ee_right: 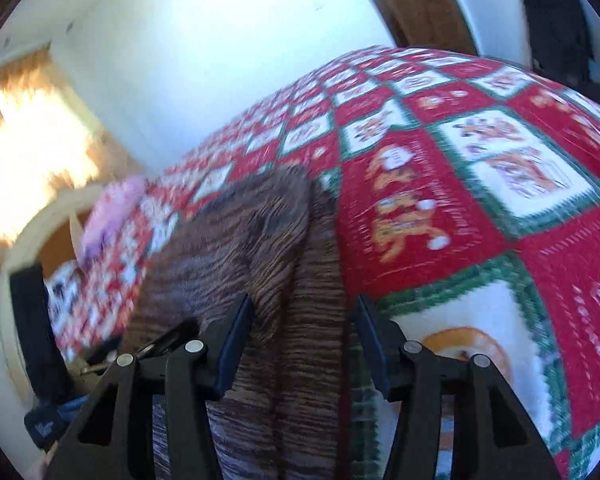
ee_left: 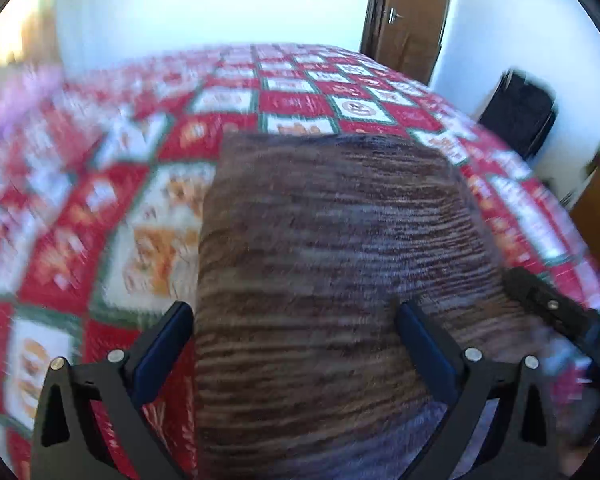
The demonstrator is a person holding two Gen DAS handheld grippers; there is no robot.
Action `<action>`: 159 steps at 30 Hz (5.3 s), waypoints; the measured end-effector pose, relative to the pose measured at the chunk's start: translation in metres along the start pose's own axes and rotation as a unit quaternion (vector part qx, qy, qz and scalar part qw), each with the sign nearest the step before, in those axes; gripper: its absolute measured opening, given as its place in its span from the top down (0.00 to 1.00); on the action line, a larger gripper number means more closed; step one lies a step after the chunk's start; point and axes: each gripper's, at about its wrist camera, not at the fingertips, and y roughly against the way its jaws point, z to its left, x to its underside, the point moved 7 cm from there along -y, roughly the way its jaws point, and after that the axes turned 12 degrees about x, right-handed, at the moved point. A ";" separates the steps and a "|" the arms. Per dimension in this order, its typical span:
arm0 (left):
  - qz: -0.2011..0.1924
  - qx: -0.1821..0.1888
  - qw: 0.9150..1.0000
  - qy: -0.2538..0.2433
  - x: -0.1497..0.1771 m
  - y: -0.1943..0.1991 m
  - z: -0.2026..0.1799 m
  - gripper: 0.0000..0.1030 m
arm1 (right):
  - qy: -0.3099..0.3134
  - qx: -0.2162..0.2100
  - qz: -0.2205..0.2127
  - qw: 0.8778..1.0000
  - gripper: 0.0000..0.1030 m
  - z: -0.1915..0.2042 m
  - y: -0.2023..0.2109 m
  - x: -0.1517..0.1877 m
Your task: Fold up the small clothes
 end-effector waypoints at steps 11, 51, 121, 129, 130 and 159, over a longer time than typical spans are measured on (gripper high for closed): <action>-0.010 0.068 0.995 0.067 -0.037 0.013 0.034 0.01 | -0.050 -0.033 -0.006 0.998 0.47 -0.014 0.002 -0.003; 0.003 0.055 0.998 0.027 -0.016 -0.015 0.021 0.09 | 0.119 0.022 0.060 0.991 0.50 0.047 -0.033 0.003; -0.073 -0.032 0.997 -0.024 0.032 0.179 0.025 0.72 | 0.180 0.019 -0.091 0.979 0.78 0.203 0.154 0.102; -0.078 -0.046 0.996 -0.002 0.052 0.201 0.056 0.72 | 0.185 -0.005 -0.075 0.980 0.78 0.233 0.153 0.134; -0.079 -0.048 0.996 0.000 0.053 0.204 0.060 0.72 | 0.187 -0.007 -0.074 0.979 0.78 0.237 0.153 0.137; -0.087 -0.111 0.981 0.131 0.083 0.183 0.233 0.63 | 0.289 -0.046 0.017 0.956 0.77 0.349 0.003 0.202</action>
